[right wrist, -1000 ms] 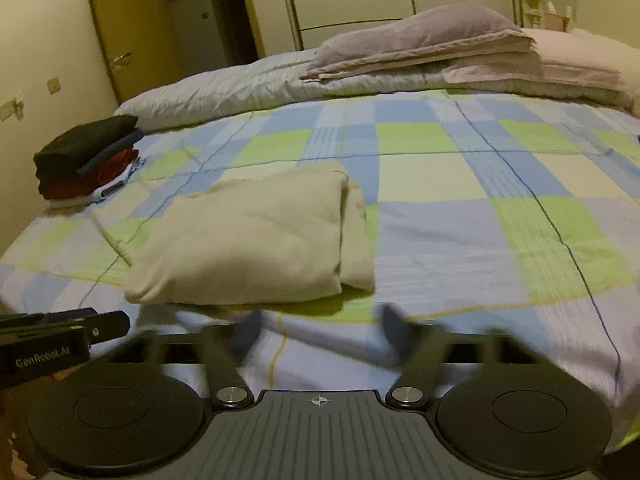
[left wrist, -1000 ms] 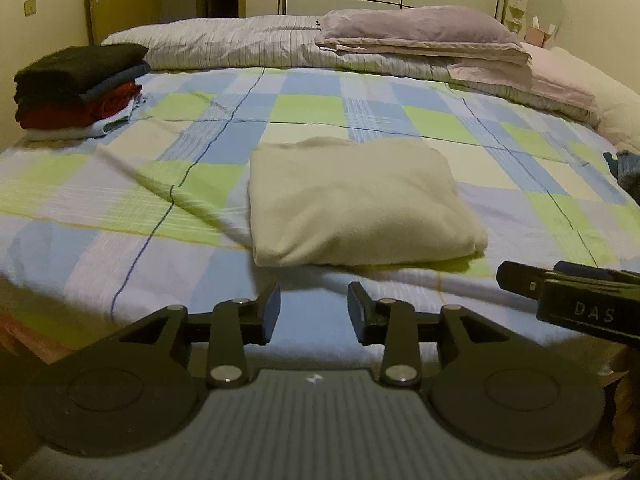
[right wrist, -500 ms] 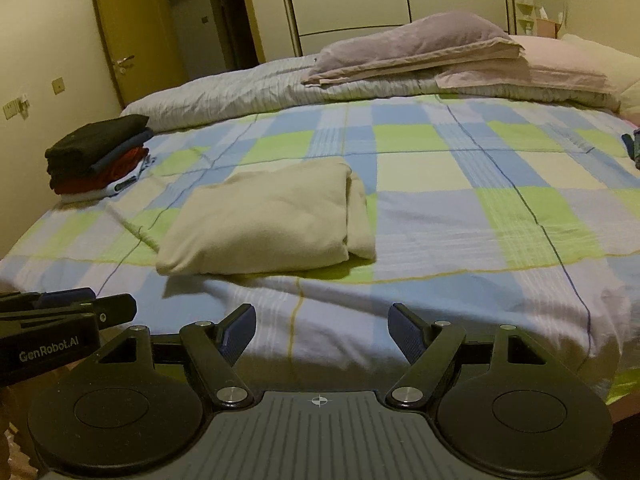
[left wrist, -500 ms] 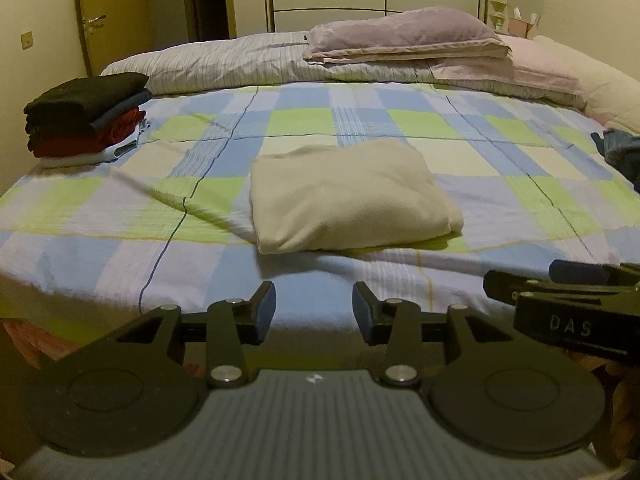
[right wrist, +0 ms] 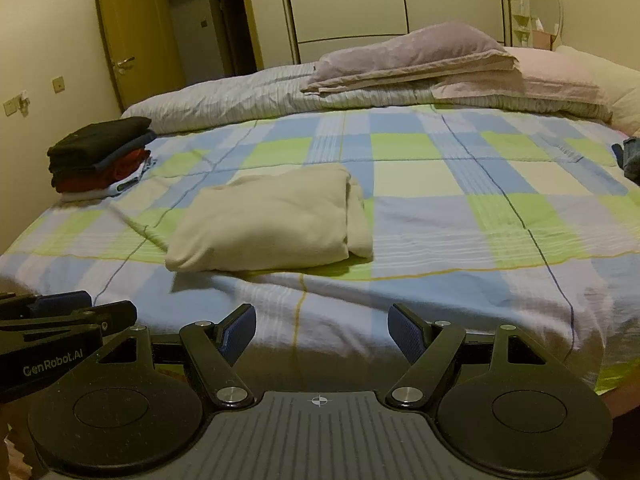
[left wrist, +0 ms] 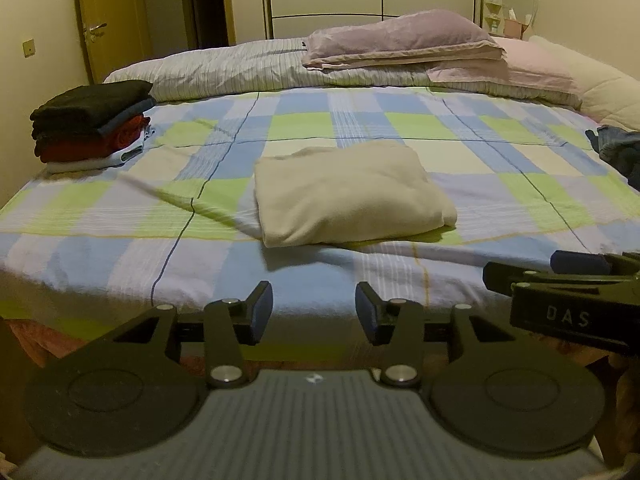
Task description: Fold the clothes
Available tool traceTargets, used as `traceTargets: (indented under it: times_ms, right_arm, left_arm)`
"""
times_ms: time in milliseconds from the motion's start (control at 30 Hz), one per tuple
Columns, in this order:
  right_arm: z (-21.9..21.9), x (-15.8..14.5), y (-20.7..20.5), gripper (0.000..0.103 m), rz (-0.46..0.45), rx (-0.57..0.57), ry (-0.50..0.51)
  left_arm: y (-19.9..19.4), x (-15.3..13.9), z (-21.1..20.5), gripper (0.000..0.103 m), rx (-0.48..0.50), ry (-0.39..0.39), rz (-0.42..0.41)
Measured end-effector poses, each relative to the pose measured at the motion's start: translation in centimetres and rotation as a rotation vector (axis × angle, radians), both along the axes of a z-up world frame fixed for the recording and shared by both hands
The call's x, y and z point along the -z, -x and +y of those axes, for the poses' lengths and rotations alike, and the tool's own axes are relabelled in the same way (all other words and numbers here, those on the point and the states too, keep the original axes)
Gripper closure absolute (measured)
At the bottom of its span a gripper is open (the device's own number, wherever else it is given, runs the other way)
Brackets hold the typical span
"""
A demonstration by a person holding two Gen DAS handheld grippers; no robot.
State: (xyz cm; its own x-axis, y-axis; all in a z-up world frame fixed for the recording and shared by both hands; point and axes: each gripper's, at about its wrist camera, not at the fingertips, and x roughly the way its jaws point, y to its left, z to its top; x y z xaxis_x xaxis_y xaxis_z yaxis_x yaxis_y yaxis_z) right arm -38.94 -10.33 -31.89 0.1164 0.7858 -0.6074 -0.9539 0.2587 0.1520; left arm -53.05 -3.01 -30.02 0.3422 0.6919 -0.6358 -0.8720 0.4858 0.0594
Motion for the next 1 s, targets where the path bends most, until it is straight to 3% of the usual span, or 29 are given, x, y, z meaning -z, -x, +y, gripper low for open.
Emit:
traceTargets:
  times_ms: [433, 667, 1000]
  right_arm:
    - [0.0, -0.5, 1.1, 0.027, -0.020, -0.010, 0.000]
    - [1.9, 0.6, 1.3, 0.027, -0.010, -0.029, 0.036]
    - [4.8, 2.3, 0.4, 0.027, 0.008, -0.054, 0.071]
  left_arm:
    - [1.3, -0.9, -0.1, 0.059, -0.002, -0.010, -0.034]
    - [3.1, 0.0, 1.5, 0.059, -0.071, 0.028, -0.031]
    - [5.3, 0.2, 3.6, 0.058, -0.127, 0.064, -0.137]
